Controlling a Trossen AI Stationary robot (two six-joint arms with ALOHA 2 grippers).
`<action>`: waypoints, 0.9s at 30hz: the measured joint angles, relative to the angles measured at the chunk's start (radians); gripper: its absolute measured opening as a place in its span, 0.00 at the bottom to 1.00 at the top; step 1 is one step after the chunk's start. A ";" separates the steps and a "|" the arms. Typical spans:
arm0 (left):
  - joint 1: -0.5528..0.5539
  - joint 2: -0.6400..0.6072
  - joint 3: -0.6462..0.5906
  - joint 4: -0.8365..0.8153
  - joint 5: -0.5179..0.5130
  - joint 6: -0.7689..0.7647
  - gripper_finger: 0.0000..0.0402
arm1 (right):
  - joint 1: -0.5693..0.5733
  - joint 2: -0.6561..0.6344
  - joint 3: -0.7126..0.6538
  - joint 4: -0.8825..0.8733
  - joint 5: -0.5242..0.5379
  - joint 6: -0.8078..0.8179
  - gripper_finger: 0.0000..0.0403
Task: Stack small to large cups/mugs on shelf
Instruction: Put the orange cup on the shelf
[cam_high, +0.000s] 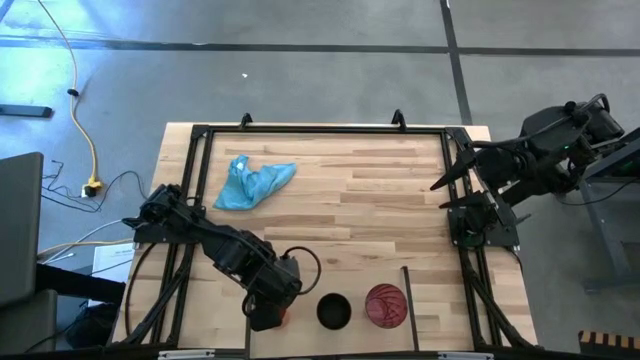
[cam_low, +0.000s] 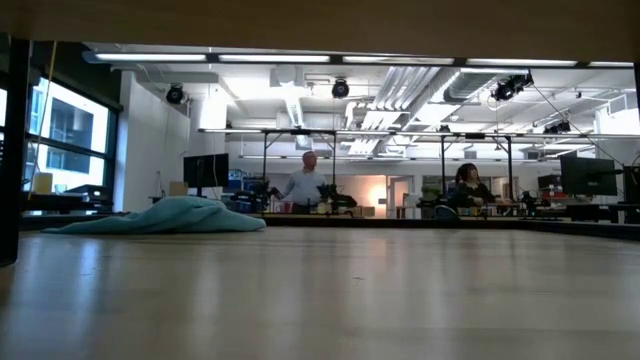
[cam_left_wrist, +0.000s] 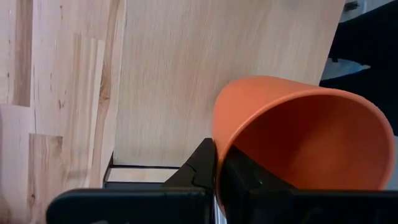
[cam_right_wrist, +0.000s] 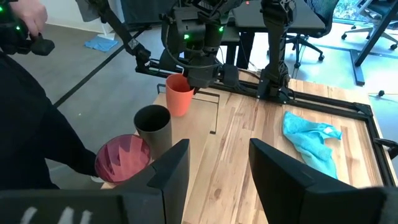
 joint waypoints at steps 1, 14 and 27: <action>0.000 0.000 0.000 0.000 -0.001 -0.002 0.00 | 0.000 0.000 0.000 0.000 0.000 0.000 0.39; 0.000 0.000 0.000 -0.002 -0.004 -0.023 0.00 | 0.000 0.000 0.000 0.000 0.000 -0.007 0.39; 0.000 0.000 0.000 -0.001 0.002 -0.034 0.04 | 0.000 0.000 0.000 0.000 0.000 -0.003 0.39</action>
